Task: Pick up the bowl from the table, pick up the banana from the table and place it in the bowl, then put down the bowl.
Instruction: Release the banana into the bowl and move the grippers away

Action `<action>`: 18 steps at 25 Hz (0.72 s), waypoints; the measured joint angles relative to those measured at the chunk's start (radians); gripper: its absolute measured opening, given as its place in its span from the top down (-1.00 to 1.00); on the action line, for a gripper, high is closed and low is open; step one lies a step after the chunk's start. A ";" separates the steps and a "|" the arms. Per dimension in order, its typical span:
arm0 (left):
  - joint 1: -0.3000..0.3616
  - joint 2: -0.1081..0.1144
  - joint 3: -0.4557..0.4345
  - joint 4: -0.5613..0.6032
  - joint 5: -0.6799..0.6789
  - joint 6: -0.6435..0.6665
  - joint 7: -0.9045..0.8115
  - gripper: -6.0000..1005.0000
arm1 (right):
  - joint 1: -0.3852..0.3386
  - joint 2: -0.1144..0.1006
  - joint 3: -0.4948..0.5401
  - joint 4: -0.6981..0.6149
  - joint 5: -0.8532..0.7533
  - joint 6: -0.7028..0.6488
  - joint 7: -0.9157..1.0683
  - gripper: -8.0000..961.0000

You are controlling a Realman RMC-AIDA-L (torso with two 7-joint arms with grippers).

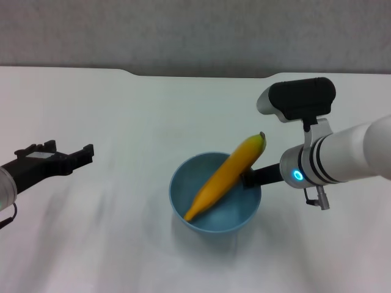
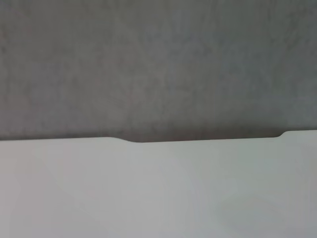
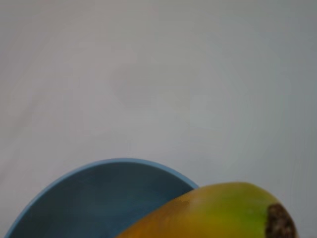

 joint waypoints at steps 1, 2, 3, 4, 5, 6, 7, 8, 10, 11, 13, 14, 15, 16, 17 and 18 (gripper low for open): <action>0.000 0.000 0.000 0.004 0.000 0.001 0.000 -0.81 | -0.002 0.000 -0.005 -0.002 0.001 0.002 0.000 0.88; 0.000 0.000 0.000 0.010 0.000 0.003 0.000 -0.81 | -0.003 0.001 -0.009 -0.004 0.001 0.003 0.000 0.88; 0.000 0.000 0.000 0.016 0.000 0.003 0.000 -0.81 | -0.004 0.001 -0.012 -0.008 0.001 0.004 0.000 0.88; 0.000 0.000 0.000 0.019 -0.001 0.003 0.000 -0.81 | -0.006 0.002 -0.015 -0.011 0.002 0.004 0.000 0.88; 0.000 0.000 0.000 0.021 -0.001 0.003 -0.001 -0.81 | -0.009 0.003 -0.016 -0.013 0.002 0.004 0.000 0.88; 0.000 0.000 0.000 0.022 -0.001 0.003 -0.001 -0.81 | -0.013 0.003 -0.016 -0.014 0.003 0.005 0.000 0.88; 0.000 0.000 0.000 0.022 -0.001 0.003 -0.001 -0.81 | -0.018 0.003 -0.014 -0.014 0.003 0.005 0.000 0.88; 0.000 0.000 0.000 0.022 -0.001 0.003 -0.001 -0.81 | -0.022 0.003 -0.012 -0.015 0.003 0.005 0.000 0.88; -0.001 0.000 0.000 0.023 -0.001 0.003 -0.001 -0.81 | -0.025 0.003 -0.011 -0.015 0.003 0.007 0.000 0.88; -0.001 0.000 0.000 0.024 -0.001 0.003 -0.001 -0.81 | -0.027 0.003 -0.011 -0.015 0.003 0.009 0.000 0.88; -0.001 0.000 0.000 0.024 -0.001 0.003 -0.001 -0.81 | -0.029 0.003 -0.015 -0.015 0.003 0.019 0.001 0.88; -0.002 -0.001 0.000 0.025 -0.001 0.003 -0.001 -0.81 | -0.029 0.003 -0.015 -0.015 0.003 0.019 0.001 0.88; -0.002 -0.001 0.000 0.027 -0.001 0.003 -0.001 -0.81 | -0.029 0.003 -0.016 -0.015 0.002 0.024 0.001 0.88; -0.003 -0.001 0.000 0.030 -0.001 0.003 -0.001 -0.81 | -0.030 0.003 -0.017 -0.015 0.000 0.026 0.001 0.88; -0.005 -0.001 0.000 0.033 -0.001 0.003 -0.001 -0.81 | -0.031 0.003 -0.017 -0.015 -0.001 0.029 0.001 0.88; -0.005 -0.001 0.000 0.035 -0.001 0.003 -0.002 -0.81 | -0.033 0.003 -0.018 -0.015 -0.001 0.031 0.001 0.88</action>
